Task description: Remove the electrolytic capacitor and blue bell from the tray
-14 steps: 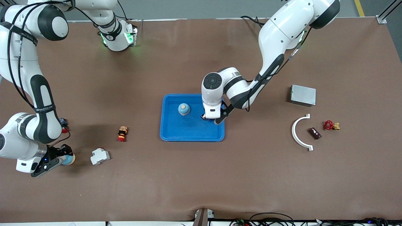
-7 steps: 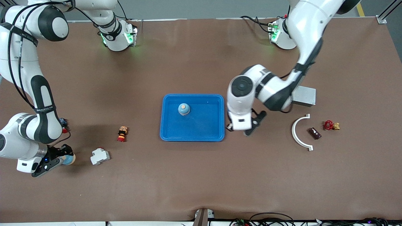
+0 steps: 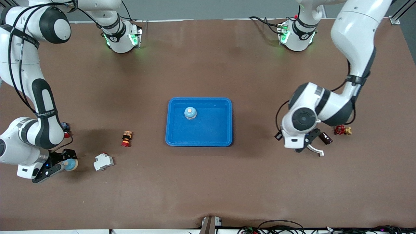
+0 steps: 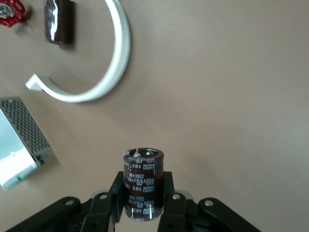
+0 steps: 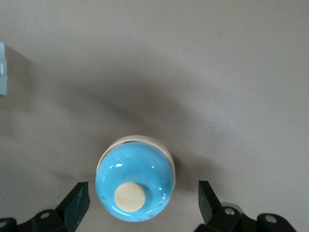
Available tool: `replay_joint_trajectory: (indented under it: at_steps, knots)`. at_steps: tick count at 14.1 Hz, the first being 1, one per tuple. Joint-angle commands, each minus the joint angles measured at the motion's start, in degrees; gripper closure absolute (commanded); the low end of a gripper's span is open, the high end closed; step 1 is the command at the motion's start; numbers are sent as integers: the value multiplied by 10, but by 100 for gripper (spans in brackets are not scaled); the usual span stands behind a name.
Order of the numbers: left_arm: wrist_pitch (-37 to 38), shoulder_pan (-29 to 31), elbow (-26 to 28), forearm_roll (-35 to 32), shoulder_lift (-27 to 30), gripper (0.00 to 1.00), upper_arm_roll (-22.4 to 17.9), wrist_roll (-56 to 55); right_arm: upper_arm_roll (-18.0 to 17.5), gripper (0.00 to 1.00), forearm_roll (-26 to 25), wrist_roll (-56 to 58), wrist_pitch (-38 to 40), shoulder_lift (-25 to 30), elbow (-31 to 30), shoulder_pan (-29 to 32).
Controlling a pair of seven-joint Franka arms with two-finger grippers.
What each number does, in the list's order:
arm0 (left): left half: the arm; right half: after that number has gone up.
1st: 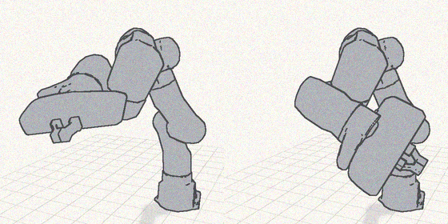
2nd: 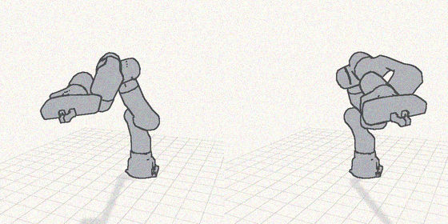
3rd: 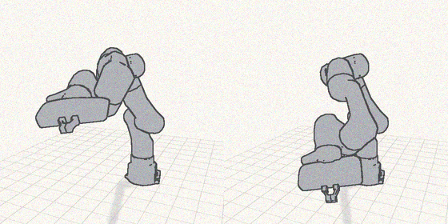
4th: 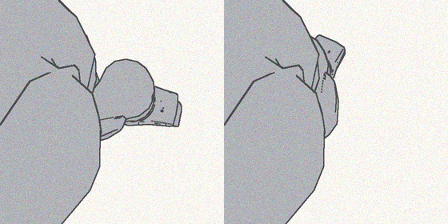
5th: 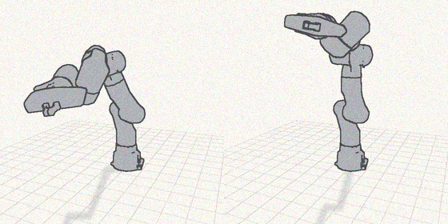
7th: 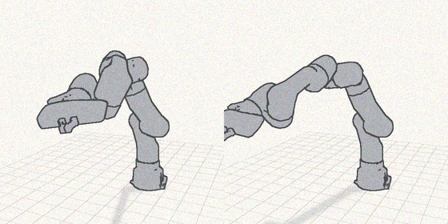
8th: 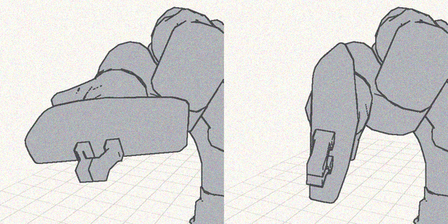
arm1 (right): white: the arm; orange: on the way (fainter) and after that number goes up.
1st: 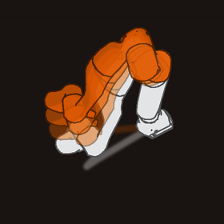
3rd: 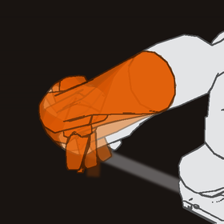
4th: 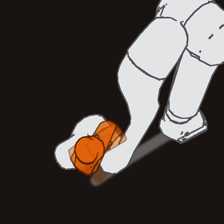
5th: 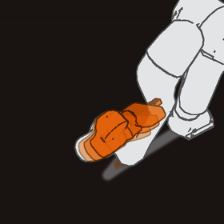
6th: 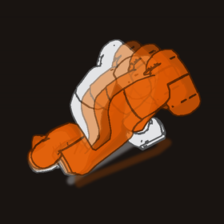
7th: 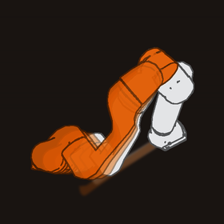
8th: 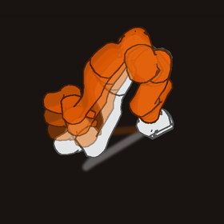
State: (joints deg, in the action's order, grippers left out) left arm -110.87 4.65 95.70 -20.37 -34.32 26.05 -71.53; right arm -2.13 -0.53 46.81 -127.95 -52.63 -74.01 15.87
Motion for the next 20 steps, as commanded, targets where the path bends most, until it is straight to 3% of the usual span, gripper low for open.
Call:
replay_joint_trajectory:
  at_steps: [1, 5, 7, 9, 13, 20]
  knots:
    - [-23, 25, 4, -29, -24, 100, 6, 8, -11, 0, 3, -28, 66, 36, 7, -5]
    - [-70, 45, 2, -73, -65, 100, 5, 9, -19, 0, 4, -158, 188, 118, -2, -36]
    - [-77, 44, 3, -75, -72, 100, 5, 10, -25, 0, 23, -236, 205, 156, -33, -44]
    - [-79, 45, 4, -78, -74, 100, 4, 10, -29, 0, 47, -310, 186, 214, -110, -68]
    - [-80, 54, 4, -86, -76, 100, 1, 10, -28, 0, 51, -507, 49, 328, -295, -162]
    - [-71, 77, 0, -88, -62, 100, 1, 53, -28, 0, 43, -853, 32, 350, -337, -333]
